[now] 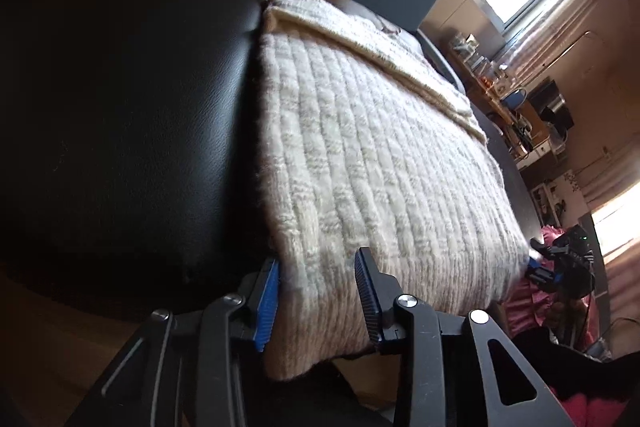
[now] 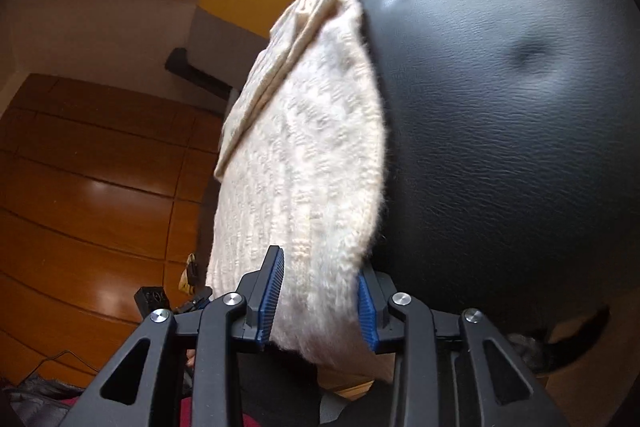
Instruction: Fold clothes
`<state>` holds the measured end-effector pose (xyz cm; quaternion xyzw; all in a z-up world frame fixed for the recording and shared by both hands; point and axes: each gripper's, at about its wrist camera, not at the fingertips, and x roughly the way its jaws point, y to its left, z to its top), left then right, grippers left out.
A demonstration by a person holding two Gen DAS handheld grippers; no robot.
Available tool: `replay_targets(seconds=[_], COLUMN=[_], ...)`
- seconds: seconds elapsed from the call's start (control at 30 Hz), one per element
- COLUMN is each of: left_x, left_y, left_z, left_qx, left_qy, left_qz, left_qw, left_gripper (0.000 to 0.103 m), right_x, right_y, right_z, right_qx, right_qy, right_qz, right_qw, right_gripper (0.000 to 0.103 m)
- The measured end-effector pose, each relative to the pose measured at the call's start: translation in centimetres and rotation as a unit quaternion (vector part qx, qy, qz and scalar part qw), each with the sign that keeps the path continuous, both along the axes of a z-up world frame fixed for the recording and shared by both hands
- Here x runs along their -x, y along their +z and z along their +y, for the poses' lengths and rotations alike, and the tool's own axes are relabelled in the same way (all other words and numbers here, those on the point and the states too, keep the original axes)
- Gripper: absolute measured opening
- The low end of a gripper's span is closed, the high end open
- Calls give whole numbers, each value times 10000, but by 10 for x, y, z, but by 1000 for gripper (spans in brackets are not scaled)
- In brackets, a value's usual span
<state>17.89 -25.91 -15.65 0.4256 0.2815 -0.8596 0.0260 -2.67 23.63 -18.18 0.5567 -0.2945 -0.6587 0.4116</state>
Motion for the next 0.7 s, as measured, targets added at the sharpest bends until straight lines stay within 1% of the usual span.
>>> replay_targets(seconds=[0.03, 0.1, 0.2, 0.23, 0.27, 0.3, 0.33, 0.37, 0.43, 0.5, 0.57, 0.6, 0.63, 0.67, 0.7], left_x=[1, 3, 4, 4, 4, 3, 2, 2, 0, -2, -6, -7, -8, -8, -8], left_y=[-1, -1, 2, 2, 2, 1, 1, 0, 0, 0, 0, 0, 1, 2, 2], left_z=[2, 6, 12, 13, 14, 12, 11, 8, 5, 4, 2, 1, -2, -4, -7], left_qx=[87, 252, 456, 544, 573, 505, 427, 331, 168, 104, -96, -238, -453, -667, -796], left_qy=[-26, -72, -99, -118, -130, -131, -122, -97, -50, -19, 12, 14, -5, -24, 0], left_qz=[17, 38, -62, -102, -121, -105, -89, -75, -47, -7, 76, 134, 220, 306, 353], left_qw=[10000, 9996, 9989, 9984, 9982, 9986, 9990, 9994, 9998, 9999, 9999, 9996, 9987, 9973, 9962], left_gripper=[40, 41, 40, 37, 28, 23, 16, 12, 11, 10, 8, 8, 8, 8, 8], right_x=[1, 0, -2, -4, -5, -7, -9, -10, -13, -16, -17, -16, -16, -16, -17], right_y=[0, -1, -1, 0, 2, 4, 5, 7, 9, 12, 13, 11, 10, 9, 9], right_z=[-1, -1, -3, -5, -6, -8, -10, -12, -16, -21, -25, -29, -31, -32, -33], right_qx=[-9, -29, -83, -179, -304, -429, -603, -810, -980, -1120, -1141, -1113, -1117, -1145, -1169], right_qy=[38, 134, 287, 334, 358, 381, 382, 366, 342, 367, 480, 604, 674, 707, 754], right_qz=[-20, -79, -89, -23, 60, 143, 226, 309, 421, 538, 567, 541, 577, 656, 730], right_qw=[10000, 9999, 9995, 9993, 9989, 9982, 9972, 9956, 9937, 9916, 9907, 9905, 9898, 9887, 9876], right_gripper=[34, 34, 34, 34, 34, 25, 9, 6, 6, 6, 6, 6, 4, 4, 4])
